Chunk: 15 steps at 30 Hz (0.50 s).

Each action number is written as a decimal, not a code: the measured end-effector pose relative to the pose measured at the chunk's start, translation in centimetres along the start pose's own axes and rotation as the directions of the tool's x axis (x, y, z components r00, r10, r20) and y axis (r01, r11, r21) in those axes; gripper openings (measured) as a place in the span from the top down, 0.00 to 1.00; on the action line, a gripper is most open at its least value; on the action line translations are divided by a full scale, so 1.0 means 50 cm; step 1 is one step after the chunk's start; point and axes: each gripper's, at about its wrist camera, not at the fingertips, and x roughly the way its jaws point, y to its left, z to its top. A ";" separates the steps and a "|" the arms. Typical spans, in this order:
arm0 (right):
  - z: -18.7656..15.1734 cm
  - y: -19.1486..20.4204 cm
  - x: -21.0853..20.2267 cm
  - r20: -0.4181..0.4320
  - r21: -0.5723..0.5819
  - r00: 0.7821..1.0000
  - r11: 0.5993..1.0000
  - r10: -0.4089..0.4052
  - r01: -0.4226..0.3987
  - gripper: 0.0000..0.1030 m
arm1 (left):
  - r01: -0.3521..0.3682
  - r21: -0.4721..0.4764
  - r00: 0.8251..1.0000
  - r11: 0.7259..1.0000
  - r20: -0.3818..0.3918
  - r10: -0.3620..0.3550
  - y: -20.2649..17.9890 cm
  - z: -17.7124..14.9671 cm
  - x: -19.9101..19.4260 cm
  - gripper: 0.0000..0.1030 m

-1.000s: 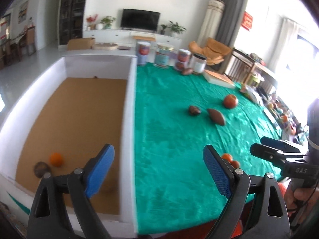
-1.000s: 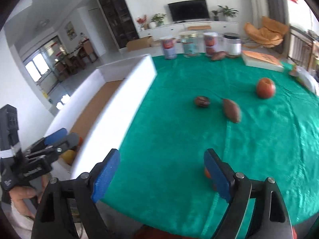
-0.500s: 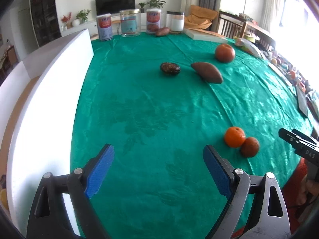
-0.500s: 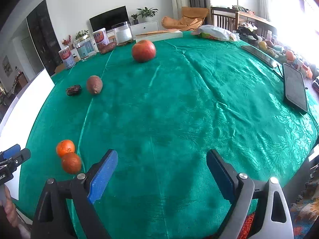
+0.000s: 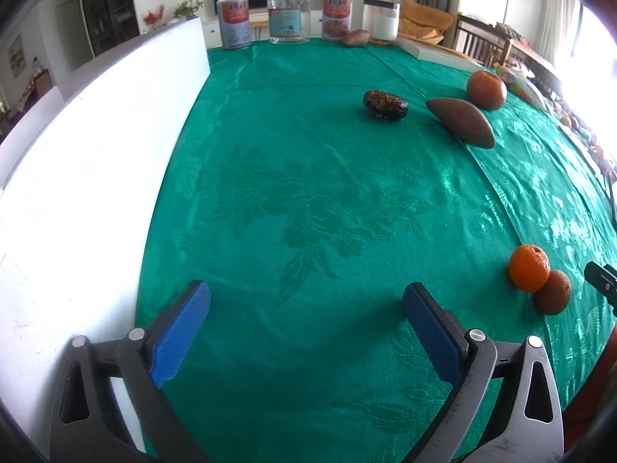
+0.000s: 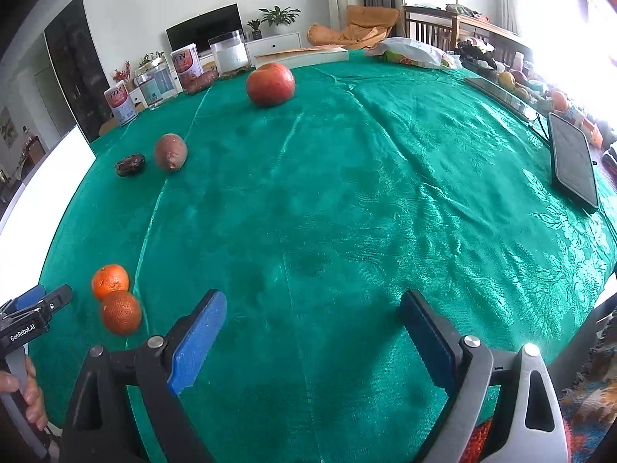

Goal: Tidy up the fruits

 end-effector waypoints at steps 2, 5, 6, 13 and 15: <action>-0.002 0.001 0.001 0.000 -0.007 1.000 1.000 -0.005 0.005 0.10 | -0.002 -0.001 1.000 1.000 -0.002 0.002 0.000 0.000 0.000 0.01; -0.004 0.005 0.003 -0.003 -0.021 1.000 1.000 -0.019 0.019 0.07 | -0.002 0.000 1.000 1.000 -0.001 0.002 0.001 0.000 0.001 0.01; -0.005 0.007 0.004 -0.005 -0.029 1.000 0.999 -0.026 0.026 0.05 | -0.003 0.000 1.000 1.000 -0.001 0.003 0.001 0.000 0.001 0.01; -0.012 0.026 0.014 -0.007 -0.074 0.997 0.995 -0.072 0.071 0.00 | -0.002 -0.001 1.000 1.000 -0.001 0.002 0.000 0.000 0.001 0.00; -0.011 0.026 0.014 -0.006 -0.074 0.997 0.995 -0.072 0.071 0.00 | -0.003 -0.001 1.000 1.000 -0.001 0.003 0.001 0.000 0.001 0.00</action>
